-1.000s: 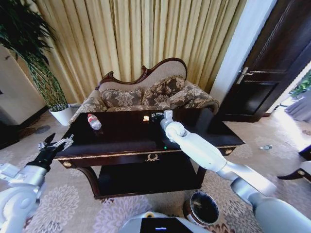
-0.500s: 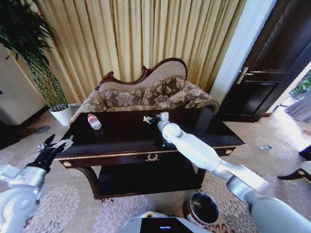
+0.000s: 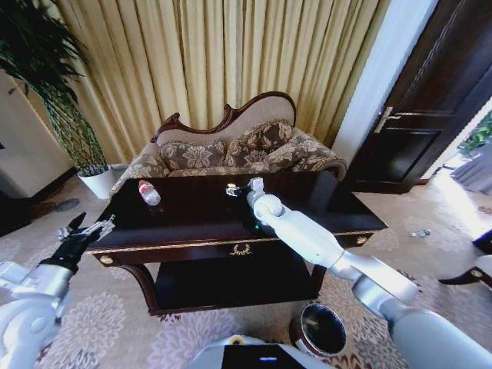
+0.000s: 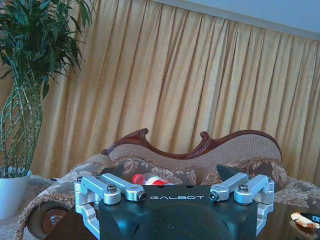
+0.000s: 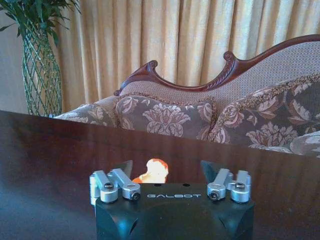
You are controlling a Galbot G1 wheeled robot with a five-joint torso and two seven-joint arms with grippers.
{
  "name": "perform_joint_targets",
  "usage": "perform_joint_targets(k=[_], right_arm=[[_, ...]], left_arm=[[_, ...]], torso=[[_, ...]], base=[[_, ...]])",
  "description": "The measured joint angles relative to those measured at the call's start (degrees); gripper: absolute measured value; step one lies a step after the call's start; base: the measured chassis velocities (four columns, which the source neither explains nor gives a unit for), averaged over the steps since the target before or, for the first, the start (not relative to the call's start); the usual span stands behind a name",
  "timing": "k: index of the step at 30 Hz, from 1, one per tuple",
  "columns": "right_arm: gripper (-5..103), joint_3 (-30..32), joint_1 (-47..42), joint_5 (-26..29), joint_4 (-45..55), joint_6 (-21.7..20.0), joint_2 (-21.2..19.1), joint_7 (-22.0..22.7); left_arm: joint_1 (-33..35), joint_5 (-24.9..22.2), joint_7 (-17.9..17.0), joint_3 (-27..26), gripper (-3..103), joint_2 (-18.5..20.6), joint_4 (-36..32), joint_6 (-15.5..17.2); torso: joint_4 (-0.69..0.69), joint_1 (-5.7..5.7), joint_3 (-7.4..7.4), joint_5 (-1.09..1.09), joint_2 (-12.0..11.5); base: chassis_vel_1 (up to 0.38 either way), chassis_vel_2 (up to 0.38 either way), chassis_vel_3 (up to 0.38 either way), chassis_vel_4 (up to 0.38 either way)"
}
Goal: Move to the front of the table and place the trash on the table into the trash bin.
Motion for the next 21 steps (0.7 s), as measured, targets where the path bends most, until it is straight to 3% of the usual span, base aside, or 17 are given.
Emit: perform_joint_targets(k=[3, 5, 8, 9, 14, 21], right_arm=[[64, 0.0, -0.1, -0.1, 0.0, 0.1, -0.1, -0.1], [64, 0.0, -0.1, -0.1, 0.0, 0.1, -0.1, -0.2], [47, 0.0, -0.2, -0.5, 0.1, 0.3, -0.2, -0.6], [47, 0.0, -0.2, -0.5, 0.1, 0.3, -0.2, -0.6], [25, 0.0, -0.3, -0.7, 0.2, 0.6, -0.2, -1.1], [4, -0.1, -0.5, -0.9, 0.4, 0.6, -0.5, -1.9]], left_arm=[[-0.1, 0.0, 0.0, 0.0, 100, 0.0, 0.1, -0.1], [-0.1, 0.0, 0.0, 0.0, 100, 0.1, 0.1, -0.1], [-0.3, 0.0, 0.0, 0.0, 100, 0.3, 0.2, -0.1], [-0.3, 0.0, 0.0, 0.0, 100, 0.3, 0.2, -0.1], [-0.3, 0.0, -0.1, 0.0, 100, 0.3, 0.2, -0.3], [-0.5, 0.0, -0.1, 0.0, 100, 0.5, 0.4, -0.3]], torso=[[0.00, 0.00, 0.00, 0.00, 0.0], [0.00, 0.00, 0.00, 0.00, 0.0], [0.00, 0.00, 0.00, 0.00, 0.0], [0.00, 0.00, 0.00, 0.00, 0.0], [0.00, 0.00, 0.00, 0.00, 0.0], [0.00, 0.00, 0.00, 0.00, 0.0]], base=[[0.000, 0.000, 0.000, 0.000], [0.000, 0.000, 0.000, 0.000], [0.000, 0.000, 0.000, 0.000], [0.000, 0.000, 0.000, 0.000], [0.000, 0.000, 0.000, 0.000], [0.000, 0.000, 0.000, 0.000]])
